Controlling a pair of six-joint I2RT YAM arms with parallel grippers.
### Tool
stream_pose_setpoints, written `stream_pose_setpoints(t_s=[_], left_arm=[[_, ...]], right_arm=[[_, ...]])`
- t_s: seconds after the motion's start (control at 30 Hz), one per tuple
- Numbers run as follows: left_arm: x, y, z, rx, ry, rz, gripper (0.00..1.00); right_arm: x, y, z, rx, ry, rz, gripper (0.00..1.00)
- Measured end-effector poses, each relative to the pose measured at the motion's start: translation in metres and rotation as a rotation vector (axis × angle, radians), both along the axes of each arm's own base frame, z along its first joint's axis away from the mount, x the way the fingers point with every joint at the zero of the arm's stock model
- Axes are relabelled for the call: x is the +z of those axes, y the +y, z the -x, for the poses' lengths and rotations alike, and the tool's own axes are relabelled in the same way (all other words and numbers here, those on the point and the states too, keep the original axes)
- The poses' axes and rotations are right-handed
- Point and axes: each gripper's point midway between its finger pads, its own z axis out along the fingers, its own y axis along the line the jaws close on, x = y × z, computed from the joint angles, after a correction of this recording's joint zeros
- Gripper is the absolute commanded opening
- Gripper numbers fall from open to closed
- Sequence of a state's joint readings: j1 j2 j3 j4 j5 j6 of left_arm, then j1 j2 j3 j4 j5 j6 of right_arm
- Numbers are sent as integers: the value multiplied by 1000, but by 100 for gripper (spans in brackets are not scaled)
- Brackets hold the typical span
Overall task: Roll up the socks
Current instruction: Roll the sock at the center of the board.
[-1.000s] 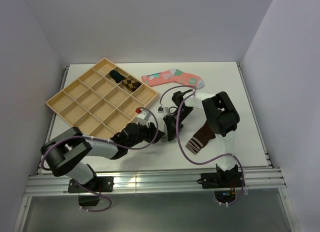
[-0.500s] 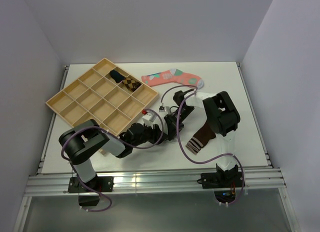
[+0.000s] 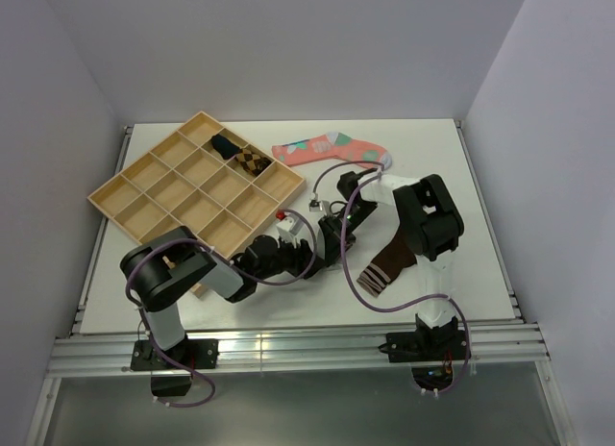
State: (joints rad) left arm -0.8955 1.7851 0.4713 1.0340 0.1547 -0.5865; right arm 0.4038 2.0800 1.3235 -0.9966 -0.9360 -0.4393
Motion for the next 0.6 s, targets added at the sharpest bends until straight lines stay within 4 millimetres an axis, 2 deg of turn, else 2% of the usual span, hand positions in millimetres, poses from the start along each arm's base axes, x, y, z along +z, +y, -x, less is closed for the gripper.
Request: stream_pose_setpoints(t_s=[0.6], left_arm=[[1,-8,-6,-62,-26,-9,47]], right_arm=[[3,-5,-5,-30,9,-15,10]])
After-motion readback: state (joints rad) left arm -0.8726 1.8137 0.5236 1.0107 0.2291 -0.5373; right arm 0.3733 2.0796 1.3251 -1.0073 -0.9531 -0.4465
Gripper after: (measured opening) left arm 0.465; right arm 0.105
